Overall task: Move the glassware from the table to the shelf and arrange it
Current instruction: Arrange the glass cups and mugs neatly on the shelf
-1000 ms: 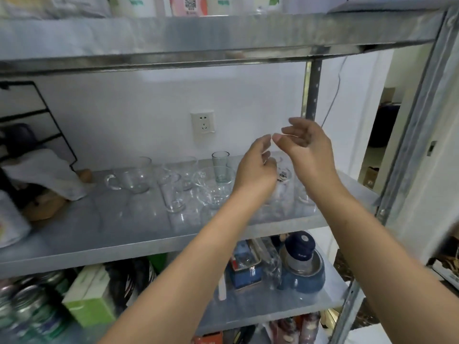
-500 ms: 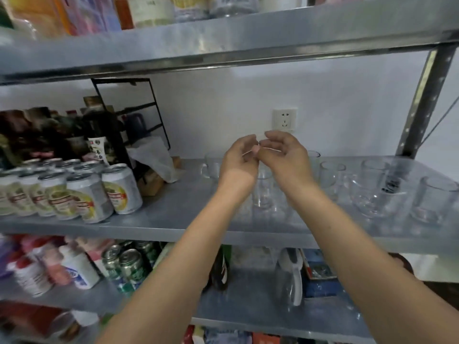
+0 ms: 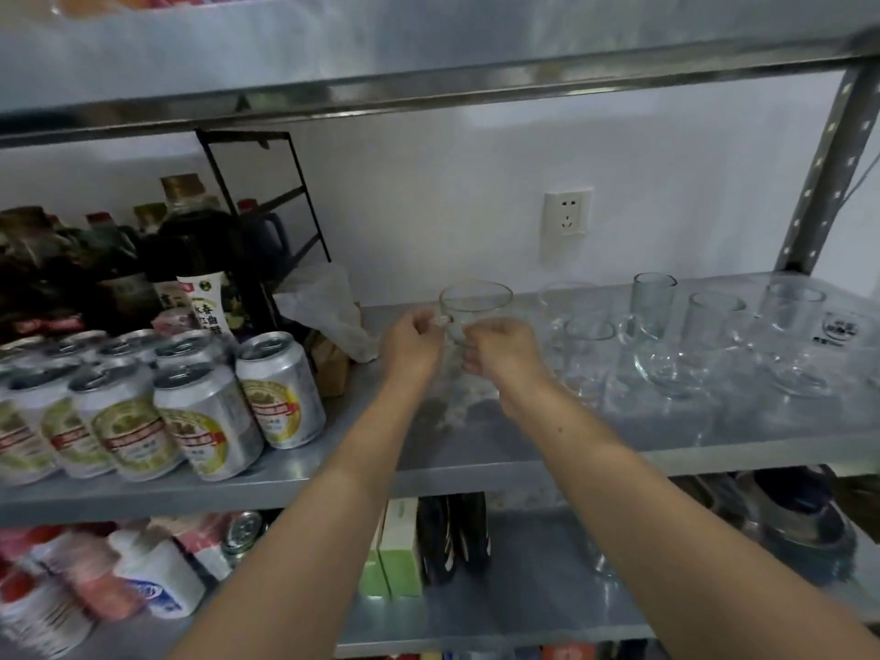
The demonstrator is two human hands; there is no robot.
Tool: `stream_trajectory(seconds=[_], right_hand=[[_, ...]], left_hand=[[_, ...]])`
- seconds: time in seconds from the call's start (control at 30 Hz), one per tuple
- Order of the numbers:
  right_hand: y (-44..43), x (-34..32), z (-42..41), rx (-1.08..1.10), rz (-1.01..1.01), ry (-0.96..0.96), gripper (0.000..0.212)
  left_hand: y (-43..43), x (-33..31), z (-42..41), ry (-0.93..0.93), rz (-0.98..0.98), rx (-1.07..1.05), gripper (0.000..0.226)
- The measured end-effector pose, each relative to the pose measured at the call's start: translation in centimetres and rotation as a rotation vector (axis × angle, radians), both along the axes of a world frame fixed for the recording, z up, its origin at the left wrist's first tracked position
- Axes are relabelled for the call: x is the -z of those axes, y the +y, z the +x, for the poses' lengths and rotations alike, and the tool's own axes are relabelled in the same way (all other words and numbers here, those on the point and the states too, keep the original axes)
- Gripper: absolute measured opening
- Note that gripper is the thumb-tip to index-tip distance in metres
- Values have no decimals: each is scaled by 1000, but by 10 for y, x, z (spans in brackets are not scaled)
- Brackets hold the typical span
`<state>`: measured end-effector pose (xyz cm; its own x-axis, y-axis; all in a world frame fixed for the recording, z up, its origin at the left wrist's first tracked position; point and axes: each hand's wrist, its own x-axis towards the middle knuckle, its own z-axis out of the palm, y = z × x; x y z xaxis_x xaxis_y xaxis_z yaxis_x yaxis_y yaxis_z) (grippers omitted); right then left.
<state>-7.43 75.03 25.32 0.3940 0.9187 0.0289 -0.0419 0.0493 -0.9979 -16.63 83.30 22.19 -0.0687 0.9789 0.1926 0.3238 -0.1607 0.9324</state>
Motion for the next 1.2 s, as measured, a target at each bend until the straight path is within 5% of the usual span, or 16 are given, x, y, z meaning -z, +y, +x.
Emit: stream_trajectory(seconds=[0.1,0.2,0.27,0.4,0.57,0.77,1.2], right_hand=[[17,10,-5,105,-39,-9,14],[23,12,-4,138,-124,-15,60],[24,13,2,141,-140,-15,72],[29,15,17,113,-139,-4,44],[30,20,25,79,-142,24,67],[17,9,23,6,-104,25,13],[7,6,-6,-139,-46,68,32]], left_hand=[[13,12,-1,-32,-129,36,37],[-8,-6,0,-127,-150,118,26],[-12,-11,3,-160,-145,147,28],[-17,-13,9,-191,-126,171,29],[-29,-7,17,-190,-120,228,25],[-42,-4,12,-190,-104,196,29],[-53,-5,-19,-213,-94,96,27]])
